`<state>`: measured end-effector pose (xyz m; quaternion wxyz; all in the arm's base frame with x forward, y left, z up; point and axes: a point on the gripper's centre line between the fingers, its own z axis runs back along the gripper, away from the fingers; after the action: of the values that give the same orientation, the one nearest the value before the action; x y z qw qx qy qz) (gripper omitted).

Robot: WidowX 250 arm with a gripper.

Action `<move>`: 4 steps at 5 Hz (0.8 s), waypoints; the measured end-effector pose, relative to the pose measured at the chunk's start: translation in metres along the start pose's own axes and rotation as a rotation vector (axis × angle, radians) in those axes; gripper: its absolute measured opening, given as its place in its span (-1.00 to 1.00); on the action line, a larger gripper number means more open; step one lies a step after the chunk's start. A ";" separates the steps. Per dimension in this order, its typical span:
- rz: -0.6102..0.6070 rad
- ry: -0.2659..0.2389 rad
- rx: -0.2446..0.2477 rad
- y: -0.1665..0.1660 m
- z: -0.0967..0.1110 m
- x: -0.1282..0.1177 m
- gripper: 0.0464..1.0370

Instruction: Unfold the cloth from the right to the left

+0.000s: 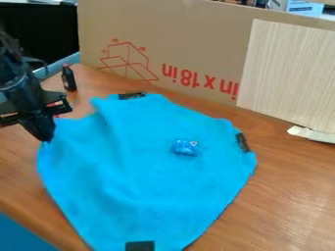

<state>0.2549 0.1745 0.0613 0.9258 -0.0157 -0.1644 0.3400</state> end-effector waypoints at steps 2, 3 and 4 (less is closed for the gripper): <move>-0.011 -0.026 0.090 0.012 0.008 0.001 -0.99; -0.004 -0.035 0.106 0.015 0.007 0.000 -0.99; 0.004 -0.063 0.138 0.019 0.015 0.004 -0.99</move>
<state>0.2409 0.1901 0.0743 0.9183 0.0585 -0.1696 0.3529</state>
